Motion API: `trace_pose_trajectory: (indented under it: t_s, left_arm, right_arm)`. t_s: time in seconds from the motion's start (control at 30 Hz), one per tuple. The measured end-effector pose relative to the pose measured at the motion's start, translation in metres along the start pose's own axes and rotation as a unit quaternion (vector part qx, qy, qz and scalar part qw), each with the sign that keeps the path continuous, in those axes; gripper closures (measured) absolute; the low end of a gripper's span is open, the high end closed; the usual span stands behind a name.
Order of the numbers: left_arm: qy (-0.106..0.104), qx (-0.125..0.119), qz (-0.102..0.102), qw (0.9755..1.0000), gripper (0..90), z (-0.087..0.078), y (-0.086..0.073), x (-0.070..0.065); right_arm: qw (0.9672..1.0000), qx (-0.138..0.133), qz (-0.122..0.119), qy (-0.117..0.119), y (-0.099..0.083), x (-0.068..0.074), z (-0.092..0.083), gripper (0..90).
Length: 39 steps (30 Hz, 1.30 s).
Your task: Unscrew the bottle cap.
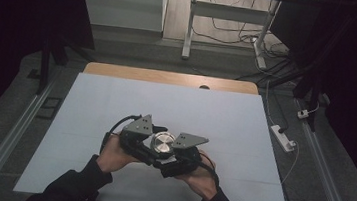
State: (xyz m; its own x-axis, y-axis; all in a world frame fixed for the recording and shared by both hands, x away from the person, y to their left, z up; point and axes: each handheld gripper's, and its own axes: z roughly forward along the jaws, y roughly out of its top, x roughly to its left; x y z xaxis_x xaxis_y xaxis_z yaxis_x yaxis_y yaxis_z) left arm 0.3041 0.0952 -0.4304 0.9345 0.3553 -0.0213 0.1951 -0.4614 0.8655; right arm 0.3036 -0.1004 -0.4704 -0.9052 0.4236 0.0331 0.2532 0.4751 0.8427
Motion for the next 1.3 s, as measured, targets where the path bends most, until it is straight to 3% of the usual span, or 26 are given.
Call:
trace_pose_trajectory:
  t_s: [0.13, 0.43, 0.53, 0.63, 0.77, 0.8, 0.87, 0.9, 0.93, 1.0, 1.03, 1.07, 1.13, 1.17, 1.23, 1.3]
  left_arm:
    - [0.026, -0.013, -0.029, 0.9992, 20.7, 0.001, 0.001, -0.004]
    - [0.069, -0.014, -0.035, 0.9969, 20.6, 0.003, 0.005, -0.013]
    - [0.063, -0.007, -0.032, 0.9975, 20.2, 0.003, 0.006, -0.013]
    - [0.019, -0.015, -0.036, 0.9991, 13.3, -0.001, 0.007, -0.004]
    - [-0.003, -0.022, -0.027, 0.9994, 5.4, -0.013, 0.008, 0.004]
    - [-0.034, -0.027, -0.015, 0.999, 6.1, -0.022, 0.008, 0.011]
    - [-0.048, -0.021, 0.008, 0.9986, 7.1, -0.03, 0.006, 0.015]
    - [-0.048, -0.021, 0.008, 0.9986, 8.6, -0.03, 0.006, 0.015]
    - [-0.079, -0.008, 0.039, 0.9961, 9.8, -0.035, 0.003, 0.018]
    - [-0.089, 0.002, 0.048, 0.9949, 10.5, -0.035, 0.002, 0.018]
    - [-0.103, 0.017, 0.067, 0.9922, 11.4, -0.033, 0.0, 0.016]
    - [-0.105, 0.023, 0.073, 0.9915, 11.6, -0.031, 0.0, 0.015]
    - [-0.111, 0.028, 0.076, 0.9905, 13.0, -0.029, 0.0, 0.015]
    - [-0.125, 0.032, 0.081, 0.9883, 14.3, -0.026, -0.001, 0.014]
    - [-0.139, 0.033, 0.083, 0.9863, 17.7, -0.023, -0.002, 0.014]
    - [-0.139, 0.03, 0.079, 0.9867, 20.1, -0.022, -0.004, 0.014]
  right_arm:
    - [0.9999, -0.005, 0.002, -0.013, 0.001, -0.001, -0.001, 14.9]
    - [0.9993, -0.016, 0.005, -0.032, 0.002, 0.0, -0.003, 14.9]
    - [0.9993, -0.016, 0.008, -0.033, 0.001, 0.0, -0.003, 14.9]
    - [0.9994, -0.021, 0.008, -0.024, 0.001, 0.0, -0.004, 14.9]
    - [0.9996, -0.023, 0.0, -0.014, 0.002, 0.001, -0.005, 14.9]
    - [0.9997, -0.022, -0.001, -0.008, 0.002, 0.001, -0.005, 14.9]
    - [0.9998, -0.017, -0.007, 0.008, 0.002, 0.002, -0.004, 14.9]
    - [0.9996, -0.015, -0.013, 0.018, 0.002, 0.003, -0.003, 14.9]
    - [0.9994, -0.013, -0.017, 0.026, 0.002, 0.004, -0.003, 14.9]
    - [0.9986, -0.011, -0.028, 0.044, 0.003, 0.007, -0.001, 14.9]
    - [0.9982, -0.008, -0.033, 0.05, 0.003, 0.009, 0.0, 14.9]
    - [0.9977, -0.007, -0.037, 0.056, 0.003, 0.011, 0.001, 14.9]
    - [0.9968, -0.004, -0.046, 0.066, 0.003, 0.014, 0.002, 14.9]
    - [0.9965, -0.002, -0.049, 0.068, 0.003, 0.016, 0.003, 14.9]
    - [0.9959, 0.0, -0.054, 0.073, 0.003, 0.017, 0.003, 14.9]
    - [0.9956, 0.002, -0.057, 0.075, 0.003, 0.017, 0.003, 14.9]
